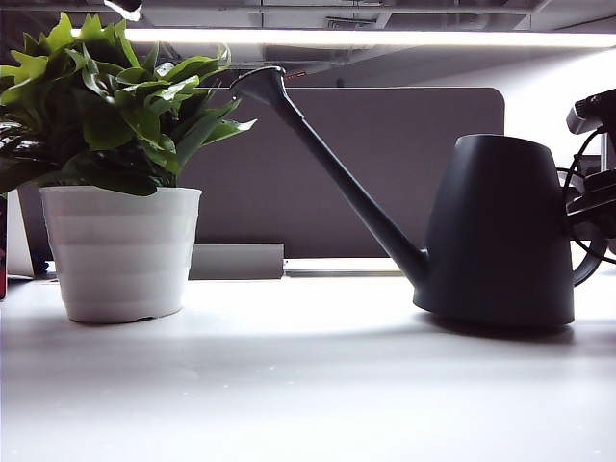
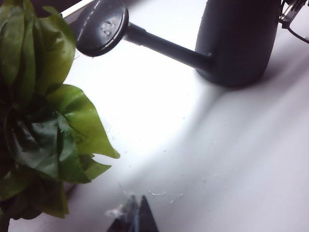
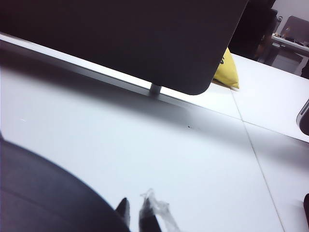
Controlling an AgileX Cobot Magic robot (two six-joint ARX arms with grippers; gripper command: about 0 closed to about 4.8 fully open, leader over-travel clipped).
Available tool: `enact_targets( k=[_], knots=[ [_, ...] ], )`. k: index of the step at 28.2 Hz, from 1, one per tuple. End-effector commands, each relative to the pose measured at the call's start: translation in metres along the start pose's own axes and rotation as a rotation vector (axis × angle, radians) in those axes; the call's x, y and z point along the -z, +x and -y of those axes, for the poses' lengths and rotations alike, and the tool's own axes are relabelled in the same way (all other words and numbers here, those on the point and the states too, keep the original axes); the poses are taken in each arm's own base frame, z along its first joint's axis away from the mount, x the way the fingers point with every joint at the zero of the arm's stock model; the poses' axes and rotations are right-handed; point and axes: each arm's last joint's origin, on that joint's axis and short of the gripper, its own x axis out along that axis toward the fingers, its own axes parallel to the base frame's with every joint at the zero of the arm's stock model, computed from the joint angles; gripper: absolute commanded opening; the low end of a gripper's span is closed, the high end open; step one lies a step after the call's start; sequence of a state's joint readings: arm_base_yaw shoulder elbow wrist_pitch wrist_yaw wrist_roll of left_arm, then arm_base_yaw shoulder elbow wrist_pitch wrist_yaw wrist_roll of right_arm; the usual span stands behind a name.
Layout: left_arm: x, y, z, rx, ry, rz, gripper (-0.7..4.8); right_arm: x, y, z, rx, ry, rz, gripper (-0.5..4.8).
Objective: Pick up the watering can from the table, water the potted plant, and put the can back.
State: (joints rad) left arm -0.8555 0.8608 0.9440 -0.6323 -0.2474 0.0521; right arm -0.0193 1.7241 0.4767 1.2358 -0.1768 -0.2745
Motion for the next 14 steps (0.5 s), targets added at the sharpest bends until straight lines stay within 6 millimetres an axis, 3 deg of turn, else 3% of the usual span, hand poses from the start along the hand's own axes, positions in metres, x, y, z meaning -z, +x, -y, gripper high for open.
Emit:
enact_targets(
  k=[1,3,5,7,14],
  knots=[
    [-0.0002,-0.0003,-0.0001,-0.003,0.000,0.005,-0.06,-0.0174,0.0012,0.0049,0.025,0.032,0.136,-0.04],
    [-0.0002,-0.0003,-0.0001,-0.003,0.000,0.005,-0.06,-0.0173,0.0012,0.0047,0.024,0.033,0.134,0.59],
    [-0.0001,-0.0003,-0.0001,-0.003,0.000,0.005,-0.06,-0.0170,0.0013,0.0046,0.023,0.034,0.131,1.97],
    [-0.0001,-0.0003,-0.0001,-0.003,0.000,0.004,-0.06,-0.0169,0.0012,0.0046,0.022,0.045,0.130,2.78],
    [0.0006,-0.0005,-0.0001,-0.005,0.002,-0.002,-0.06,-0.0195,-0.0064,0.0033,0.019,0.045,0.124,2.84]
  ],
)
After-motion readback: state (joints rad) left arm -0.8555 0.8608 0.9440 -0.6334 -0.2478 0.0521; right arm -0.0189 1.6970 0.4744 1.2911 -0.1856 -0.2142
